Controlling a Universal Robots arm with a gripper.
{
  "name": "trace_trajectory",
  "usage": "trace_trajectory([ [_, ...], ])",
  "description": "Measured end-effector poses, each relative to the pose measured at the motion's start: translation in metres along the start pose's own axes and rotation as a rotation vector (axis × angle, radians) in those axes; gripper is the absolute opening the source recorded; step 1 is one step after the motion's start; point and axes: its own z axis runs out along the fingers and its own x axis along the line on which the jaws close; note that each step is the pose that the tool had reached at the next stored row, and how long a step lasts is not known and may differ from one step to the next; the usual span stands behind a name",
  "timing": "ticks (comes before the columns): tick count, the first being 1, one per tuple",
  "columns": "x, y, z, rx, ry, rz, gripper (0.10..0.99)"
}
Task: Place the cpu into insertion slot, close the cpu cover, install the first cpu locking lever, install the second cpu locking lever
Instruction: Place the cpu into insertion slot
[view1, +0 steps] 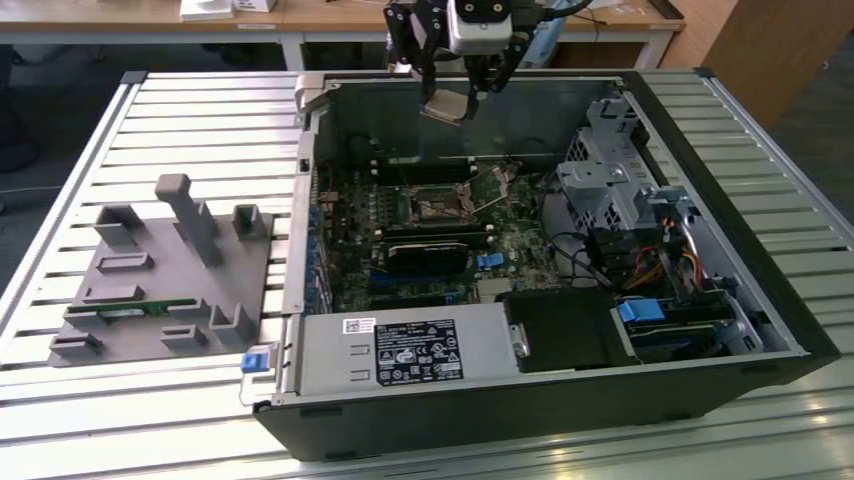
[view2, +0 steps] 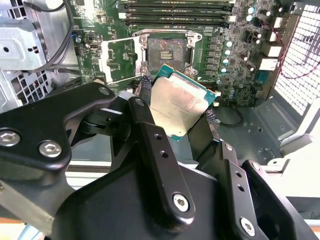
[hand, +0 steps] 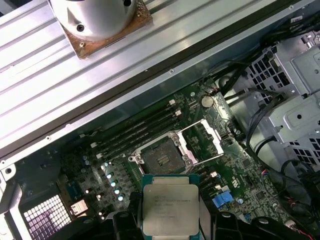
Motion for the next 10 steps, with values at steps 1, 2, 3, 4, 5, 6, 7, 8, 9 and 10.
trace_trajectory([
  [1, 0.0000, 0.0000, 0.0000, 0.000, -0.0003, 0.003, 0.541],
  [2, 0.0000, 0.0000, 0.0000, 0.000, -0.0006, 0.007, 0.541],
  [3, 0.0000, 0.0000, 0.0000, 0.000, -0.0009, 0.010, 0.541],
  [4, 0.0001, 0.0000, 0.0000, 0.000, -0.0012, 0.013, 0.541],
  [5, 0.0001, 0.0000, 0.0000, 0.000, -0.0015, 0.017, 0.541],
  [6, 0.0001, 0.0000, 0.0000, 0.000, -0.0019, 0.021, 0.541],
  [7, 0.0001, 0.0000, 0.0000, 0.000, -0.0023, 0.025, 0.541],
  [8, 0.0000, 0.0000, 0.0000, -0.001, -0.0026, 0.029, 0.541],
  [9, 0.0000, 0.0000, 0.0000, -0.001, -0.0030, 0.033, 0.541],
  [10, 0.0000, 0.0000, 0.0000, -0.001, -0.0034, 0.037, 0.541],
])
